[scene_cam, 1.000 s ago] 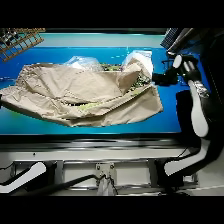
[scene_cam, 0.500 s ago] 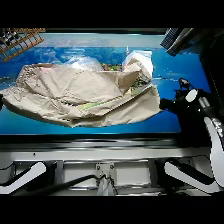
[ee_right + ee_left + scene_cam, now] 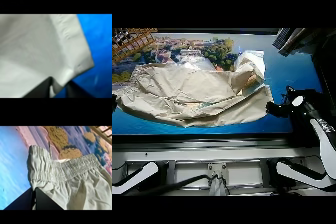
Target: Fold the clothes and pants, and hang the long-sleeved shirts on hangers.
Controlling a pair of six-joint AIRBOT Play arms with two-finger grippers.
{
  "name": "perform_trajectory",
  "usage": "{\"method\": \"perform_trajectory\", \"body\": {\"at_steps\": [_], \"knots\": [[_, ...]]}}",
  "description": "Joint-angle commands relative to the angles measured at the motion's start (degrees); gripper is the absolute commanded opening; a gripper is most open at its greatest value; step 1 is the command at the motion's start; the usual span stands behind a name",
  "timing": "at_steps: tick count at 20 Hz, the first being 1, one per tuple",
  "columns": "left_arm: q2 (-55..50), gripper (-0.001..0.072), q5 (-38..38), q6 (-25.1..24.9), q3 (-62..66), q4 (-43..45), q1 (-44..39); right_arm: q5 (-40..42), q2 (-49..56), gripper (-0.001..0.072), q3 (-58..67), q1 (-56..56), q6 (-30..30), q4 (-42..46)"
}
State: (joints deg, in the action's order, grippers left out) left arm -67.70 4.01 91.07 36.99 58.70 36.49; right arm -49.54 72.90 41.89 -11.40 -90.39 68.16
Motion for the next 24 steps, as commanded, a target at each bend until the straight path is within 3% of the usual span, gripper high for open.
{"method": "perform_trajectory", "body": {"at_steps": [1,3,6,8,11,13,16,20,24], "knots": [[0.37,0.0008,0.26,-0.02,0.00,0.02,-0.07,4.24,0.70,0.0035,1.33,0.00,0.15,-1.44],[0.81,0.0008,-0.50,-2.29,0.02,0.02,-0.09,3.82,0.68,0.0017,5.05,0.00,2.21,-1.09],[0.59,0.0007,-7.87,-8.37,0.81,0.02,-1.46,3.63,1.38,0.0015,13.60,-0.04,2.84,2.69],[-2.21,0.0007,-7.82,-10.49,4.90,0.00,-2.47,1.92,4.70,0.0016,21.68,-0.04,2.82,4.94],[-6.21,0.0007,0.57,-14.91,12.66,0.28,-3.65,-3.23,11.13,0.0016,33.38,-0.04,2.43,3.63],[-6.43,0.0007,4.31,-18.12,14.71,5.14,-3.48,-6.05,12.85,0.0017,37.22,-0.04,2.40,3.93],[-5.16,0.0007,12.39,-18.03,14.69,14.51,0.31,-13.16,12.57,0.0015,37.97,-0.04,2.97,5.79],[-4.04,0.0007,24.57,-18.01,14.69,18.14,7.32,-30.12,12.17,0.0016,36.96,-0.04,7.67,9.05],[-4.04,0.0007,35.67,-18.03,14.62,27.10,10.16,-32.52,8.33,0.0017,30.18,0.04,7.61,11.45]]}}
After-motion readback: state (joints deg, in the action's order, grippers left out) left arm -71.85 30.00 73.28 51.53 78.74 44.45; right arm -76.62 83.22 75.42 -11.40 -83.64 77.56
